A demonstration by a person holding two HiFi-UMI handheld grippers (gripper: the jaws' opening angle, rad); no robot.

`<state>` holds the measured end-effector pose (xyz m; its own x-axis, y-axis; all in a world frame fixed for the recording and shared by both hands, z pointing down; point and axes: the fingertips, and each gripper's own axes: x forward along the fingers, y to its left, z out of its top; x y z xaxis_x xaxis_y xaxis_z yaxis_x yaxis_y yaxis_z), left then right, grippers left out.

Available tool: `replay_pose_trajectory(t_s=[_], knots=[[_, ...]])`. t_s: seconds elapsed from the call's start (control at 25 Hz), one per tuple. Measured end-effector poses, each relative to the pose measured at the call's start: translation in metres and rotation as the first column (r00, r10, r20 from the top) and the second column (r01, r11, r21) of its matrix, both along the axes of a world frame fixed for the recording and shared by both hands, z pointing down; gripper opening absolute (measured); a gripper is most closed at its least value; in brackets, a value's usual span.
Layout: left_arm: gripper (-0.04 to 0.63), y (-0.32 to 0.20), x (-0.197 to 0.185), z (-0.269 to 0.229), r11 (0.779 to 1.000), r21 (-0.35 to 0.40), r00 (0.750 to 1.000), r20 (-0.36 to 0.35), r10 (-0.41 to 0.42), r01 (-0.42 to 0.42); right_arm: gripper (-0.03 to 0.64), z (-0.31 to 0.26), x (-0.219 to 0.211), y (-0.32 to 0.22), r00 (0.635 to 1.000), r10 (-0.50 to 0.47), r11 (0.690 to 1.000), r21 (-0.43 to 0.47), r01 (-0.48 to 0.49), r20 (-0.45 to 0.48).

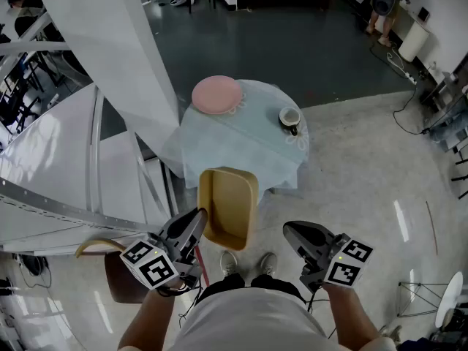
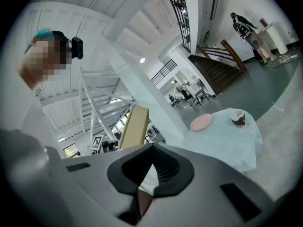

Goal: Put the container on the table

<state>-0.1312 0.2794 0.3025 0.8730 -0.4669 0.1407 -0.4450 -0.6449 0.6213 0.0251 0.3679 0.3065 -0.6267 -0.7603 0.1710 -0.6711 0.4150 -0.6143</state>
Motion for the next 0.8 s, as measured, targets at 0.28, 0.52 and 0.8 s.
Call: replay_pose_trajectory(t_s=[0.28, 0.52, 0.8], knots=[[0.032, 0.0, 0.004, -0.003, 1.0, -0.001, 1.0, 0.003, -0.013, 0.013, 0.022, -0.005, 0.005, -0.003, 1.0, -0.008, 1.0, 0.007, 0.008, 0.004], [0.032, 0.001, 0.008, 0.0, 1.0, -0.003, 1.0, 0.008, -0.021, 0.021, 0.023, -0.001, 0.004, -0.003, 0.999, -0.034, 0.999, 0.004, 0.034, 0.001], [0.032, 0.007, 0.021, 0.0, 0.999, -0.003, 0.999, 0.017, -0.033, 0.033, 0.023, 0.001, 0.019, -0.001, 0.999, -0.039, 0.999, -0.006, 0.039, 0.015]])
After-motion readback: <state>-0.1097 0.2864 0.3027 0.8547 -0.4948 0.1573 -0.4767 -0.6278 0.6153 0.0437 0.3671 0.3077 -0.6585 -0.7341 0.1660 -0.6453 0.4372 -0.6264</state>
